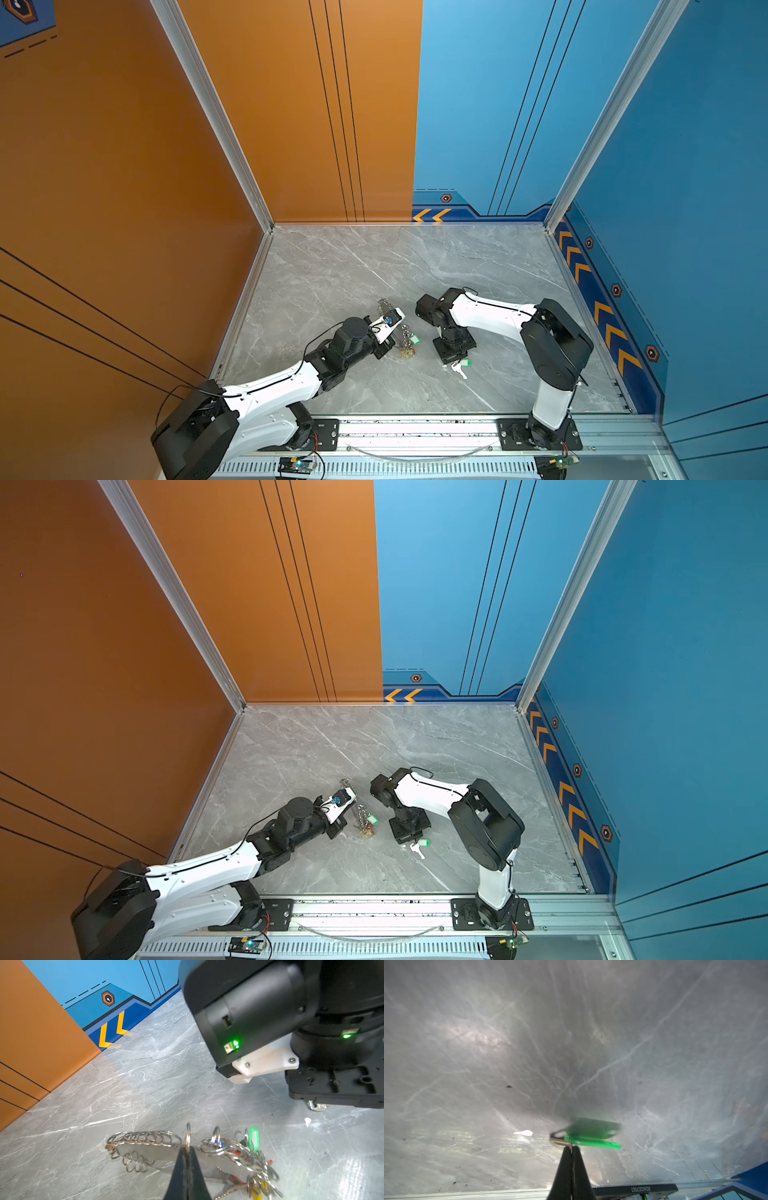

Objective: Put the keys on the keyring

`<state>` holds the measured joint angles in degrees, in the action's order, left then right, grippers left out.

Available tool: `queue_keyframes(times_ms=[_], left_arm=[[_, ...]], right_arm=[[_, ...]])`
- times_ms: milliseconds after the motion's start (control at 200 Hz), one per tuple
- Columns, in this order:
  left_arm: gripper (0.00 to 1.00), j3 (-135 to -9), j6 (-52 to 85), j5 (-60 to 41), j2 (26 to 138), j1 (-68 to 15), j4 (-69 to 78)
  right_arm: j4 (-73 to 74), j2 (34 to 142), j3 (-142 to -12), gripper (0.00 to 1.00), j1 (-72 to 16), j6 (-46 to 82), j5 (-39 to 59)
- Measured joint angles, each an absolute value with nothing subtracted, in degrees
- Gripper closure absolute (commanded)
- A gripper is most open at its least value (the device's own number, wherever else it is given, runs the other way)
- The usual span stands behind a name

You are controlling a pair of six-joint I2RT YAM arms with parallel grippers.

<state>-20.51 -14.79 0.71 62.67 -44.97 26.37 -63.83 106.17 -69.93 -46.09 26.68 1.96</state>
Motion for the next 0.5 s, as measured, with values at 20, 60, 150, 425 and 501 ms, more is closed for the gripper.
queue_keyframes(times_ms=[20,60,150,425,501], left_arm=[[1.0,-20.5,-14.8,0.7,62.7,-45.0,26.4],[1.0,-20.5,-14.8,0.7,62.7,-45.0,26.4],[1.0,-20.5,-14.8,0.7,62.7,-45.0,26.4],[1.0,-20.5,-14.8,0.7,63.0,-45.0,26.4],[1.0,-20.5,-14.8,0.7,63.1,-45.0,26.4]], right_arm=[[-64.2,106.5,-70.3,1.0,-46.0,26.4,2.0],[-64.6,107.0,-70.8,1.0,-45.9,25.8,2.0],[-65.2,108.4,-72.0,1.0,-45.6,24.9,2.0],[-66.0,111.0,-74.1,0.79,-45.3,22.6,1.5],[-66.0,110.9,-74.3,0.73,-45.3,22.5,1.2]])
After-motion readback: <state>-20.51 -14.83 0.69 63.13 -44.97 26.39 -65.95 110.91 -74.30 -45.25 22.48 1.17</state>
